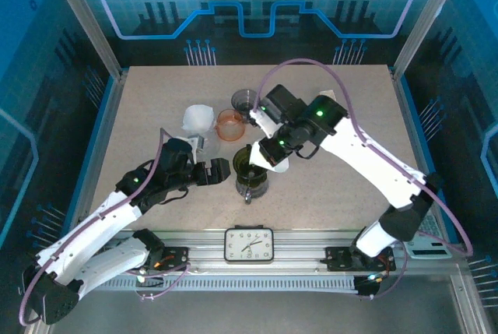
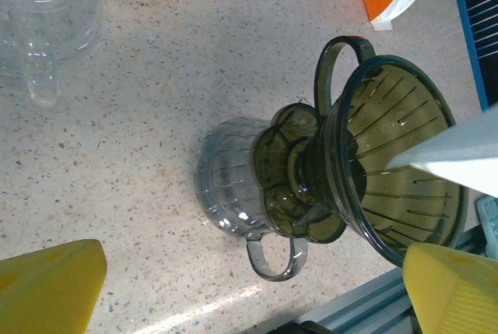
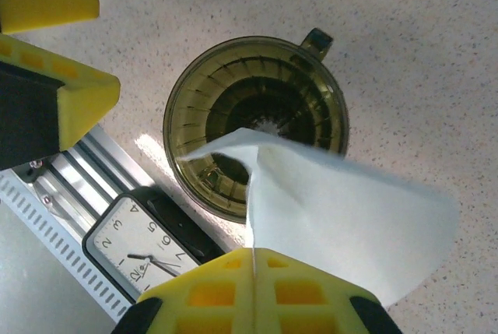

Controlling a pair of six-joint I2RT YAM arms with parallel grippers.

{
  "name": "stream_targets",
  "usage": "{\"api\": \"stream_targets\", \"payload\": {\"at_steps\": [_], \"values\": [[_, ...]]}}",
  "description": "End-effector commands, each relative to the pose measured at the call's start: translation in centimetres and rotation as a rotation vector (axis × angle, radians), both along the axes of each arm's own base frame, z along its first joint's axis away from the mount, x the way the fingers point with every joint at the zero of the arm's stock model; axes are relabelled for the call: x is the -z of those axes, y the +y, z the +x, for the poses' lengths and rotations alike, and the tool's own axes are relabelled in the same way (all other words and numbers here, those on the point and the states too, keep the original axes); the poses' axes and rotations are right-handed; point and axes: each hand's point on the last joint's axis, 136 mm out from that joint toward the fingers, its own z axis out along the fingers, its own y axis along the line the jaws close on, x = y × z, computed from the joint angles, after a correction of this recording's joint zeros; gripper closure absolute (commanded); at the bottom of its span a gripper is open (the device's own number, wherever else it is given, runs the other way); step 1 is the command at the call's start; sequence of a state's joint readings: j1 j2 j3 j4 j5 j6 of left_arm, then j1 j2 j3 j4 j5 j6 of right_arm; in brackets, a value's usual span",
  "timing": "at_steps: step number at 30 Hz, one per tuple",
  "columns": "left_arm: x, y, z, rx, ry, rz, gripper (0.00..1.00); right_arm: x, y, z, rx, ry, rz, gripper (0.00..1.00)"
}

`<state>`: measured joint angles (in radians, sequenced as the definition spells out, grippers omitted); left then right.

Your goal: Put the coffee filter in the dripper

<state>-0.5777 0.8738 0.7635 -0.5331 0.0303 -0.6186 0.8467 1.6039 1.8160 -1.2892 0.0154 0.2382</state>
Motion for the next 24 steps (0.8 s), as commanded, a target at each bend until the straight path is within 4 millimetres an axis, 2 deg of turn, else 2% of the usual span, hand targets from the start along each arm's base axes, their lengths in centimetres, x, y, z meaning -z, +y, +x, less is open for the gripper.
{"api": "stream_targets", "payload": {"at_steps": [1, 7, 24], "values": [[-1.4, -0.6, 0.0, 0.041, -0.032, -0.028, 0.01, 0.6, 0.0, -0.9, -0.061, 0.026, -0.104, 1.0], [-1.9, -0.6, -0.2, 0.048, -0.049, -0.038, 0.01, 1.9, 1.7, -0.7, -0.11, 0.051, -0.148, 1.0], [-1.6, -0.5, -0.4, 0.049, -0.044, -0.037, 0.01, 6.4, 4.3, -0.8, -0.125, 0.137, -0.142, 1.0]]}}
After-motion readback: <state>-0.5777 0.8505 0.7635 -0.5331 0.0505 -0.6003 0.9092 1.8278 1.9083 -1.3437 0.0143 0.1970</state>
